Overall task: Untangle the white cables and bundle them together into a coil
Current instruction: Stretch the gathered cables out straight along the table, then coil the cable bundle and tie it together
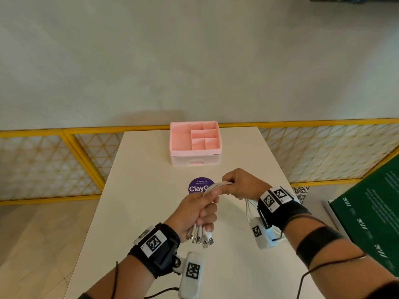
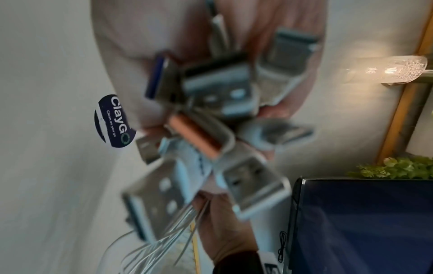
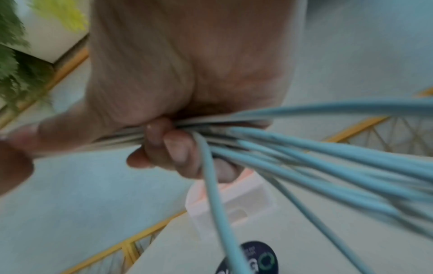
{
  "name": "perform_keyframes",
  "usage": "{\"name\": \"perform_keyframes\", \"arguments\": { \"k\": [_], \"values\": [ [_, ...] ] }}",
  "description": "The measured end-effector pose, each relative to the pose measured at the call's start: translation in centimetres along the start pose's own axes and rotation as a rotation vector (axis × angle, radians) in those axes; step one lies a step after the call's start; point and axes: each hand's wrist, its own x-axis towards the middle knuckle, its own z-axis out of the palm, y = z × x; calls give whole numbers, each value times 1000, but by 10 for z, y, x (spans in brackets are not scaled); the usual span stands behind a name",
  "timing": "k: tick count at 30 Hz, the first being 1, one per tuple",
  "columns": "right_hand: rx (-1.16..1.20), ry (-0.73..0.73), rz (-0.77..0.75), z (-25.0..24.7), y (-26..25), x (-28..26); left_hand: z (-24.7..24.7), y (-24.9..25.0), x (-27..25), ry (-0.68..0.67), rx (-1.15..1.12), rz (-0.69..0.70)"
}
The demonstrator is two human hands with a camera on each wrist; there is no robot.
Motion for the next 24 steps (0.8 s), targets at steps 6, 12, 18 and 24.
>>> {"name": "perform_keyframes", "arguments": {
  "k": [6,12,18,24],
  "values": [
    [-119,180,41,38,33,10,4,3,8,113,116,139],
    [50,208,111,84,35,1,6,1,23,293,57,214],
    [47,221,93,70,32,5,5,-3,19,302,50,198],
    [-91,305,44,34,14,29,13,0,13,192,-73,112]
  ]
}}
